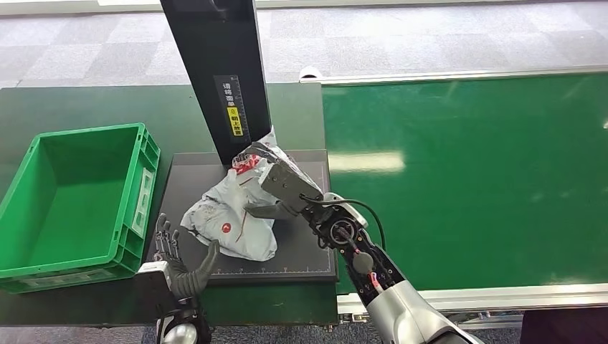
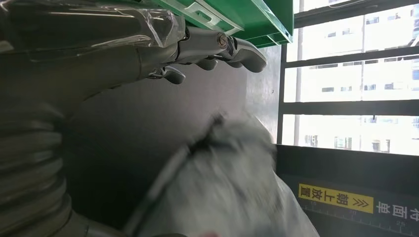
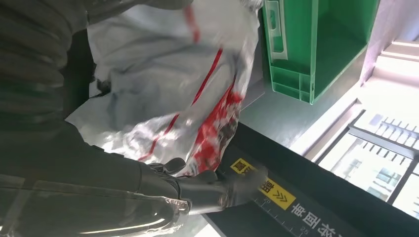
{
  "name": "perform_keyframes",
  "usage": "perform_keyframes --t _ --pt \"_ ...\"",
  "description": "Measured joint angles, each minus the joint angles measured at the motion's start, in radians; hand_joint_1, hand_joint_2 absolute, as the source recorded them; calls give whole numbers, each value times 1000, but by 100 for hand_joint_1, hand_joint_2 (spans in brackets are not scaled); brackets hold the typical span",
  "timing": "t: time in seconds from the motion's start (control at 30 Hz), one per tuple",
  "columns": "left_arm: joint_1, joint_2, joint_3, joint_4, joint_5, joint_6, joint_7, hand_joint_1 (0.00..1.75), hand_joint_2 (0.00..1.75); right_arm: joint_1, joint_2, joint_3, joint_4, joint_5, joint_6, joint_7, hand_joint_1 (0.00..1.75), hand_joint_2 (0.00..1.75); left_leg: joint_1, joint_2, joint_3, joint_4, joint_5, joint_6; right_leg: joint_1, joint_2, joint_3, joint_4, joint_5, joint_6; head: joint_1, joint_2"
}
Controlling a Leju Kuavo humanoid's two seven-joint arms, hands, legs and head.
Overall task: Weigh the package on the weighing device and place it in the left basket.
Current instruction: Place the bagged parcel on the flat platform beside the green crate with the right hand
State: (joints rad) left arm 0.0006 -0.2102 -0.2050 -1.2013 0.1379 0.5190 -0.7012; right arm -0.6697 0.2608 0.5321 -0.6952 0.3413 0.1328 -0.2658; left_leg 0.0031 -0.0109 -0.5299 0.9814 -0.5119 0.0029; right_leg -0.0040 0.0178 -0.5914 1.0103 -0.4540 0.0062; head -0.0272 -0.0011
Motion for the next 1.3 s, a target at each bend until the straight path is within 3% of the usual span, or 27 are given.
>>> perform_keyframes --t 0.73,0.87,1.0,1.13,1.3 --pt "15 1 11 -12 -4 3 0 0 175 -8 -34 -1 13 -4 4 -4 0 175 0 0 0 0 0 0 0 0 0 0 0 0 0 0" --pt "15 1 12 -13 -4 3 0 0 175 -7 -34 -1 13 -7 4 -5 0 0 0 0 0 0 0 0 0 0 0 0 0 0 0 0" --pt "25 2 15 -37 -25 4 0 0 175 -6 -47 -14 8 -55 5 -28 0 0 0 0 1 0 0 0 0 0 0 0 0 0 0 0" --pt "35 26 10 -93 -79 -19 0 0 175 5 -95 -59 -47 -173 39 -95 0 175 0 0 1 0 0 0 0 0 0 0 0 0 0 0" --pt "-1 90 -26 -142 -240 -155 38 0 175 72 -174 -129 -200 -323 76 -186 0 175 -1 -2 1 1 0 0 -1 -1 0 -1 0 0 0 0"
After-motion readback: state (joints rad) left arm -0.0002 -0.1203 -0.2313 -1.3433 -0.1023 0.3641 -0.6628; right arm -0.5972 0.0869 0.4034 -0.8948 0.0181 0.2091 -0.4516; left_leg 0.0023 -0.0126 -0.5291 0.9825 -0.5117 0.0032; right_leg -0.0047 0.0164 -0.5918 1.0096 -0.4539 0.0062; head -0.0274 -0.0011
